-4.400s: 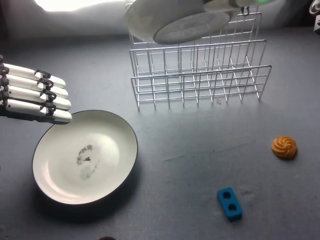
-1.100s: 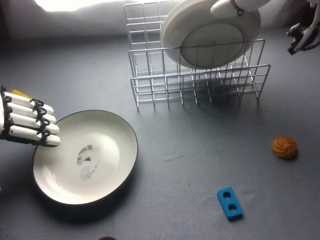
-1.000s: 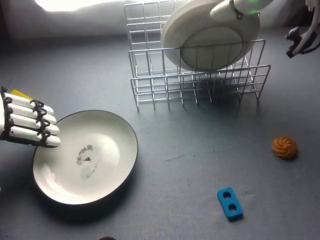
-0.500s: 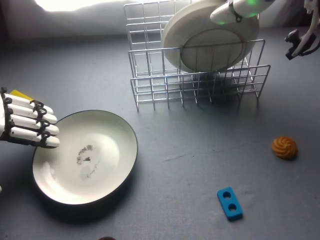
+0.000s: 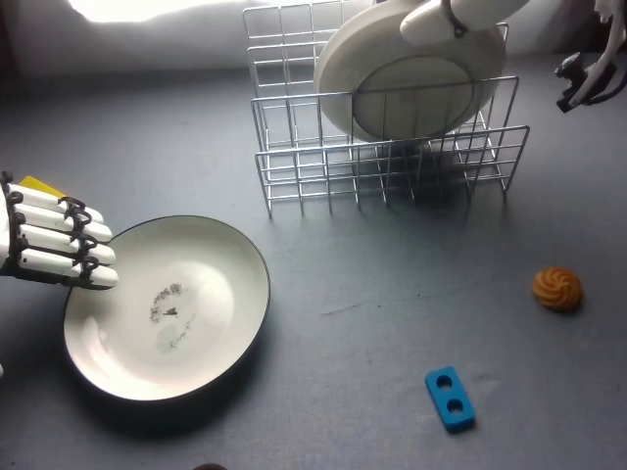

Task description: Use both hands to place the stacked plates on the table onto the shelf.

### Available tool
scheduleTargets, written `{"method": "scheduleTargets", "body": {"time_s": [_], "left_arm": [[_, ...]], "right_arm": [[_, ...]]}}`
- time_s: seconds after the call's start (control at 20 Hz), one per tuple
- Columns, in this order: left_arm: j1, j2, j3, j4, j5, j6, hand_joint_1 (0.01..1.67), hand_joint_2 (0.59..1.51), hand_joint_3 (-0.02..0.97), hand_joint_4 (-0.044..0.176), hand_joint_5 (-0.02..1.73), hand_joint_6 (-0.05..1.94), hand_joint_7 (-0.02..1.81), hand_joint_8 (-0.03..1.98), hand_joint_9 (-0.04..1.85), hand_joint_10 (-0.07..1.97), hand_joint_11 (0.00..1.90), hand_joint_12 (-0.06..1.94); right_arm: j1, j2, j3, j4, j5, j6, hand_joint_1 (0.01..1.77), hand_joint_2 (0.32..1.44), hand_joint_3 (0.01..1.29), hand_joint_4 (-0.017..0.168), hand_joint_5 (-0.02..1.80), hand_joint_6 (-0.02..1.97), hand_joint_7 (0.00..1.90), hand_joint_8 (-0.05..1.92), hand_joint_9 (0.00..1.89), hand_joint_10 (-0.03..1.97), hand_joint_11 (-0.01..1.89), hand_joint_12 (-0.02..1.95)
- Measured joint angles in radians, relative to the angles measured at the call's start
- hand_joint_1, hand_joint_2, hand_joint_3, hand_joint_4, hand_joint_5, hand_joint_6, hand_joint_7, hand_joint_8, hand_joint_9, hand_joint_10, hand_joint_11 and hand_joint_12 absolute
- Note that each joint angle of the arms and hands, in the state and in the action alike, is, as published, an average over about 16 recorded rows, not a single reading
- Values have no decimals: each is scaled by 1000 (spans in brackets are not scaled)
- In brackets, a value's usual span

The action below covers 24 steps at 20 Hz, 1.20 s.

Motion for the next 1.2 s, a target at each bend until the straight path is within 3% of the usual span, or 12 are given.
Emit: {"method": "scheduleTargets", "body": {"time_s": [0.25,0.5,0.85,1.2], "left_arm": [[4,0,0,-2,2,0,24,1125,20,6,22,7,16,12,-12,-19,20,11],[12,-1,0,-2,5,1,24,1125,20,6,23,7,12,7,-14,-23,21,11],[35,-4,0,-9,15,2,24,1125,20,6,18,7,1,-3,-17,-26,20,10],[76,-11,0,-21,35,-1,24,1125,19,4,11,1,-8,-12,-13,-26,20,10]], "right_arm": [[30,15,-5,1,21,-38,1073,1026,14,-2,857,176,989,222,893,622,676,1312],[77,50,-65,2,43,-190,1039,1022,14,-2,841,160,986,143,895,521,638,1273],[117,99,-258,5,41,-461,825,1078,14,0,691,113,856,62,809,315,492,1207],[91,119,-472,12,-15,-687,491,1047,14,2,354,53,454,28,446,127,230,717]]}}
